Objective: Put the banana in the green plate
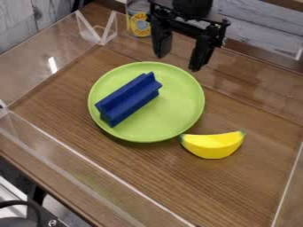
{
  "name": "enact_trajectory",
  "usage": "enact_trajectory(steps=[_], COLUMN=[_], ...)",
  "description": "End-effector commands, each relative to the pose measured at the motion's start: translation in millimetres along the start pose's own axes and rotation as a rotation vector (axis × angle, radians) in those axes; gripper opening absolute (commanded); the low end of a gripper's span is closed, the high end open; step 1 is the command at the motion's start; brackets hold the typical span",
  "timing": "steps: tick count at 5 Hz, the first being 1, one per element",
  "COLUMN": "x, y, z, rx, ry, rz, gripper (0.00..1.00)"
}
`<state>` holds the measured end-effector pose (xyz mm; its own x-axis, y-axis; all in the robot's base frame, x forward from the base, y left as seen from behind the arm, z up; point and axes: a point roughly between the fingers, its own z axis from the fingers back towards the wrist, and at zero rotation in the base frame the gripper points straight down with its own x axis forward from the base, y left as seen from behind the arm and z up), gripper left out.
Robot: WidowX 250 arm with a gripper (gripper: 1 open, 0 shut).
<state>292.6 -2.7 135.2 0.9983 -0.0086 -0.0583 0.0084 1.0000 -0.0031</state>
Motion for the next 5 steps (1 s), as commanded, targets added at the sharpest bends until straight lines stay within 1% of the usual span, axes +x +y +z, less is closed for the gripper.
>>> enact_trajectory(steps=[1, 2, 3, 5], x=[-9.4, -22.1, -29.1, -29.8], y=[-14, -32, -46, -58], z=[-2.1, -5.3, -10.3, -23.2], rx=[0.000, 0.003, 0.009, 0.015], ry=[-0.004, -0.019, -0.037, -0.049], rz=[-0.130, -0.294, -0.447, -0.544], gripper=[1.00, 1.00, 1.00, 1.00])
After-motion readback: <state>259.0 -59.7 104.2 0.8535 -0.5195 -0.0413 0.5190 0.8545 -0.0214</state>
